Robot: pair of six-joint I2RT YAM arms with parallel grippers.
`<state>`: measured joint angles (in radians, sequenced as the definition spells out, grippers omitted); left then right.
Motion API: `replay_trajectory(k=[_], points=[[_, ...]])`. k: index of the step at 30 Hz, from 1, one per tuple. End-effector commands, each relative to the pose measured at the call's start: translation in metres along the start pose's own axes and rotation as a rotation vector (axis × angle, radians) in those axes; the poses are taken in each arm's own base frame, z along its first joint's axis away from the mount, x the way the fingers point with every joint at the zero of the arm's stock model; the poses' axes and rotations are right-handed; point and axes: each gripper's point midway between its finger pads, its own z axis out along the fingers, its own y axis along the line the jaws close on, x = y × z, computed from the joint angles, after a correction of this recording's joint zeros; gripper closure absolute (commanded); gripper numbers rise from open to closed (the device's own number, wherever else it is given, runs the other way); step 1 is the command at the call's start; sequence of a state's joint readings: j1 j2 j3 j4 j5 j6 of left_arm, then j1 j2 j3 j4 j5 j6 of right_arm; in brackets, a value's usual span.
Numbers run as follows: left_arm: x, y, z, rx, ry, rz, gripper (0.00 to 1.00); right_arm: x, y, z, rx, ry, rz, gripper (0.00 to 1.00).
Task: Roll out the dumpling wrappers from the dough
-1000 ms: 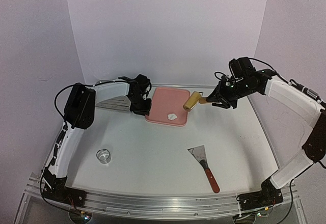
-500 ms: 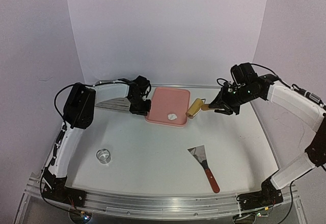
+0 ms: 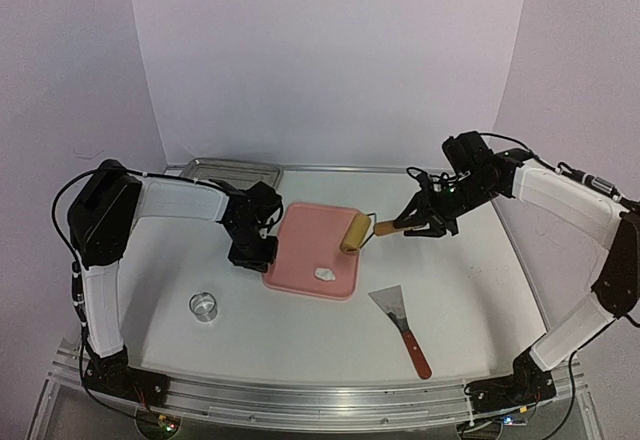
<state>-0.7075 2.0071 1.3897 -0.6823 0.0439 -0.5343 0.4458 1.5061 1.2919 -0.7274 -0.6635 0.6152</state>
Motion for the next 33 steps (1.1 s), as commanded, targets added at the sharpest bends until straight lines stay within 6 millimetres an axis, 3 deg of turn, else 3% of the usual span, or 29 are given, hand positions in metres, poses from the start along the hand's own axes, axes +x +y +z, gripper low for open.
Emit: replay_trajectory(k=[1,10,17,25,33], points=[[0.032,-0.002,-0.019,0.021,0.043,-0.039,1.0,0.012,0.021,0.012,-0.078,0.098,-0.076,1.0],[0.048,0.0,-0.017,0.019,0.075,-0.049,1.0,0.032,0.032,0.058,-0.029,0.226,-0.123,1.0],[0.05,0.0,-0.018,0.02,0.077,-0.059,1.0,0.038,0.035,0.075,-0.009,0.265,-0.151,1.0],[0.05,0.001,-0.018,0.018,0.077,-0.069,1.0,0.039,0.008,0.087,0.119,0.272,-0.117,1.0],[0.049,-0.001,-0.018,0.02,0.073,-0.065,1.0,0.04,-0.001,0.092,0.154,0.284,-0.133,1.0]])
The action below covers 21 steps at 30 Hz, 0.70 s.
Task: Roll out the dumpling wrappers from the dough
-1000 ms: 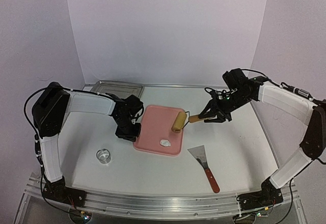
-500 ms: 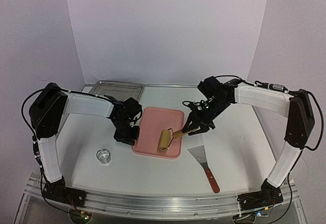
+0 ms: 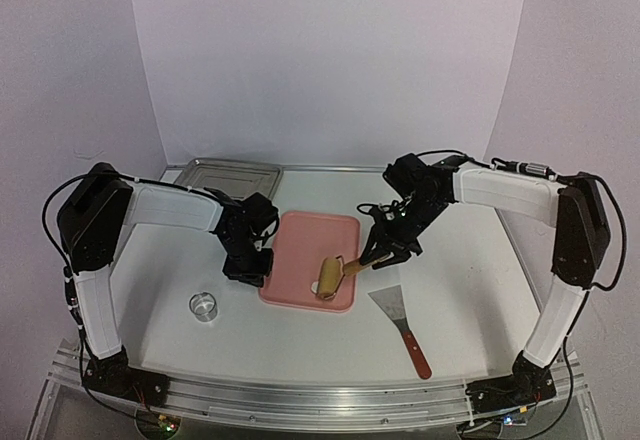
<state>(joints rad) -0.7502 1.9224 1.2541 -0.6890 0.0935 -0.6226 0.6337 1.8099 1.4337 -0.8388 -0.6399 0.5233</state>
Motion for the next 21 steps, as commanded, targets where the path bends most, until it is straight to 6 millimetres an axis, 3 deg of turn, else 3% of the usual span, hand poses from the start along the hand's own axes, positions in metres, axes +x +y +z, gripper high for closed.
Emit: replay_trajectory(k=[1,8,21], points=[[0.003,-0.001,-0.014,0.006,-0.011,-0.013,1.0,-0.007,0.003,0.0,0.022,-0.013,-0.038,1.0],[0.002,-0.003,-0.015,0.008,-0.014,-0.008,1.0,-0.007,0.001,0.004,0.066,-0.009,-0.051,1.0],[0.003,0.0,-0.015,-0.003,-0.016,-0.018,1.0,0.011,-0.049,0.013,0.313,0.078,0.033,1.0]])
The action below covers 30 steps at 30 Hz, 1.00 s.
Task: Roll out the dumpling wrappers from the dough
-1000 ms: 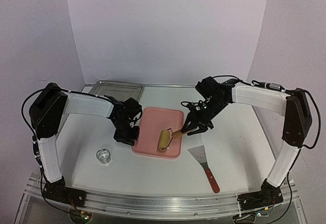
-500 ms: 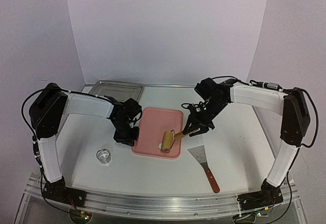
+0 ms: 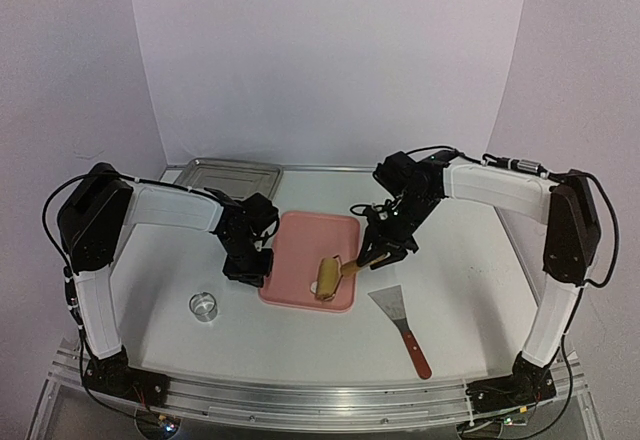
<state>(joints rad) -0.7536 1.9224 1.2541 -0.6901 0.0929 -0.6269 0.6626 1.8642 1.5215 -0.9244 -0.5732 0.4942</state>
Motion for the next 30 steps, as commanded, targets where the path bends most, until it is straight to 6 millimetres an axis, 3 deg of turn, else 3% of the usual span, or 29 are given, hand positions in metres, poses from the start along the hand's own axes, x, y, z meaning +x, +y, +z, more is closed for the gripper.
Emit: replay_trajectory(k=[1,10,16,21,26,30], points=[[0.002,0.0,-0.015,-0.002,-0.018,-0.018,1.0,0.015,-0.051,0.013,0.242,0.07,0.064,1.0],[0.0,-0.003,-0.015,0.008,-0.023,-0.014,1.0,0.006,-0.037,0.028,0.235,0.085,0.02,1.0],[-0.001,0.002,-0.015,-0.015,-0.032,-0.015,1.0,-0.007,-0.03,0.005,0.262,-0.009,0.014,1.0],[-0.005,-0.006,-0.015,0.021,-0.047,0.035,1.0,-0.019,0.007,-0.027,0.141,-0.085,-0.011,1.0],[0.0,-0.001,-0.011,-0.005,-0.025,0.04,1.0,-0.027,0.046,-0.055,0.006,-0.128,-0.063,1.0],[0.0,-0.002,-0.01,-0.002,-0.022,0.034,1.0,-0.024,0.067,-0.055,-0.1,-0.099,-0.107,1.0]])
